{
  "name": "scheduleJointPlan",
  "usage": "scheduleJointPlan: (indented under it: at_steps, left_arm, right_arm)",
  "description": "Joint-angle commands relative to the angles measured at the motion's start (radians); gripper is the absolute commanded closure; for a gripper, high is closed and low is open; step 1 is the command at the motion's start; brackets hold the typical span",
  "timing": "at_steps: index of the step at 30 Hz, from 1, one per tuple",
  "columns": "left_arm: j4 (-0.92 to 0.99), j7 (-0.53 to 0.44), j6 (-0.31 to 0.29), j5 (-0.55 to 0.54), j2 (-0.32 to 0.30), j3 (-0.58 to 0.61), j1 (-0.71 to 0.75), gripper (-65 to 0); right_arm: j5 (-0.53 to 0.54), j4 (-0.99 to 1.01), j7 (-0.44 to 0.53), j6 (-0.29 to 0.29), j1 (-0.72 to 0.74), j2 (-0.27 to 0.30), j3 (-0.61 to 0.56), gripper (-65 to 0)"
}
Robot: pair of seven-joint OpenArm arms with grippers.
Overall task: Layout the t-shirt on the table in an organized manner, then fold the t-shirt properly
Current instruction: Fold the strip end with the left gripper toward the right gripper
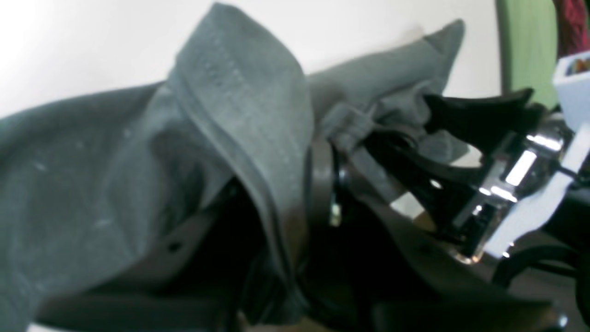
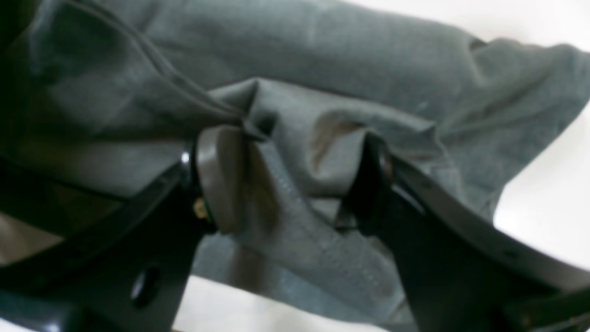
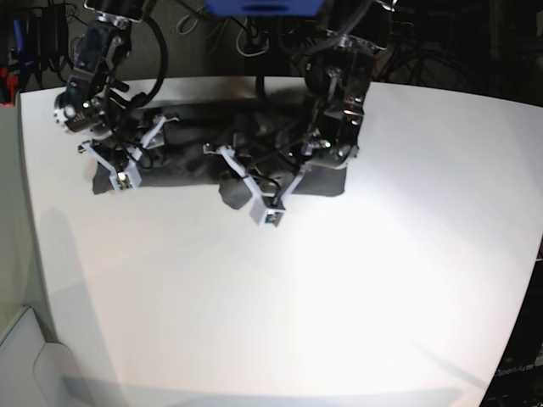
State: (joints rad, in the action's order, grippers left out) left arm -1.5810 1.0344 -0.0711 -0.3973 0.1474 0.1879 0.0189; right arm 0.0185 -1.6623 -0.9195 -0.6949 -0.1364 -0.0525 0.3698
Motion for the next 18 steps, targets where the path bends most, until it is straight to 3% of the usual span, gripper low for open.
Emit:
scheduleJointPlan:
  at_steps: [1, 6, 11, 15, 18]
  left_arm:
    - [-0.017, -0.015, -0.002, -0.013, 0.010, 0.003, -0.017, -8.4]
    - [-0.017, 0.031, -0.002, -0.009, 0.010, -0.001, -0.020, -10.6]
    - [-0.029, 0.057, -0.009, -0.016, 0.010, -0.003, -0.027, -27.8]
    - [-0.058, 0.002, -0.014, -0.033, 0.008, -0.005, -0.023, -28.4]
    - [-0.065, -0.032, -0.014, -0.128, -0.035, -0.006, -0.032, -28.4]
  right_arm:
    - [-0.025, 0.001, -0.045, -0.003, -0.002, 0.001, 0.001, -36.5]
    - [-0.025, 0.001, -0.045, -0.003, -0.002, 0.001, 0.001, -36.5]
    - [-0.025, 0.034, -0.037, -0.003, -0.001, 0.000, 0.001, -36.5]
    - [-0.025, 0.066, -0.036, -0.003, -0.001, 0.003, 0.001, -36.5]
    - [-0.025, 0.067, -0.036, -0.003, -0.001, 0.003, 0.001, -36.5]
